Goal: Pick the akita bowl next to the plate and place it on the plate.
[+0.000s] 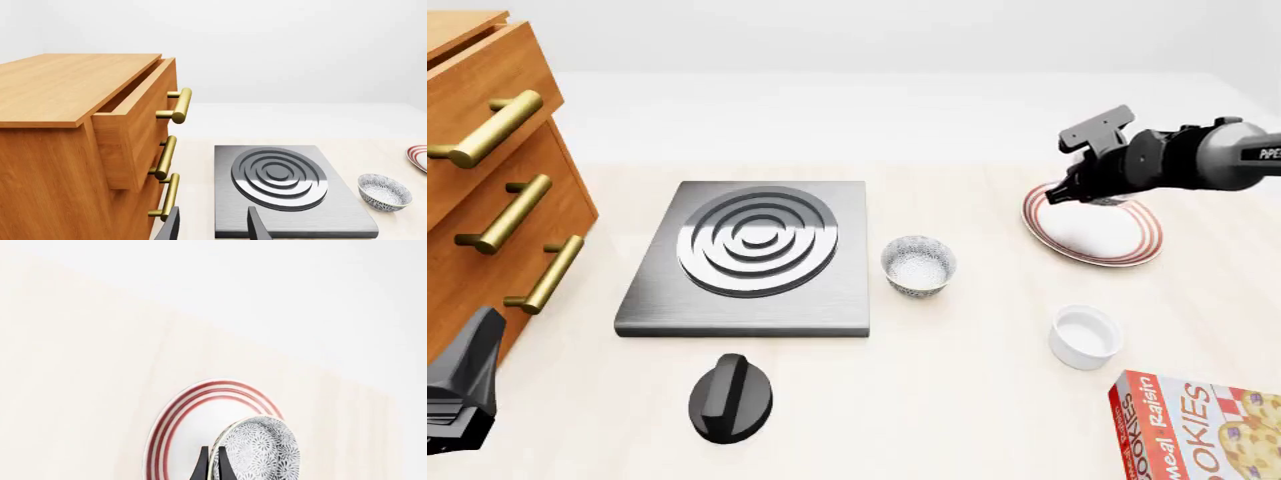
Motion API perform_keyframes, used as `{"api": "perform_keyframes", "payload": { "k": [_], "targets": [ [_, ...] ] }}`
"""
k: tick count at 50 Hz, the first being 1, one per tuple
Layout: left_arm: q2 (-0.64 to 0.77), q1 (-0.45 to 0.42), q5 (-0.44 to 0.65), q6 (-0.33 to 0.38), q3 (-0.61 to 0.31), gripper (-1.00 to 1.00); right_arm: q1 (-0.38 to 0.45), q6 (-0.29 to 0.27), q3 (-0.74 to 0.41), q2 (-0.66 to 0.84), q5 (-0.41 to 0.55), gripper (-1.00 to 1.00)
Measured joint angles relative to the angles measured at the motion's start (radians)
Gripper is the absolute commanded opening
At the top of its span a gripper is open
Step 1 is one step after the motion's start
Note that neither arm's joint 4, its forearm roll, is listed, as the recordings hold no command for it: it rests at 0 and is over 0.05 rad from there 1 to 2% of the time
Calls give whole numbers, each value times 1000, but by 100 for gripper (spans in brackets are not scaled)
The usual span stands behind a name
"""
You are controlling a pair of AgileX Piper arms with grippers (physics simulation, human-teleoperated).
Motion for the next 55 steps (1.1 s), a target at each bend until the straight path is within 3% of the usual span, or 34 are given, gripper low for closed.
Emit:
{"api": "perform_keyframes", "payload": {
  "k": [43,44,55],
  "targets": [
    [0,0,0,0,0,100,14,22,37,50,-28,-100],
    [0,0,0,0,0,100,15,23,38,50,-28,100],
    [0,0,0,0,0,100,15,29,41,30,-29,100]
  ]
}}
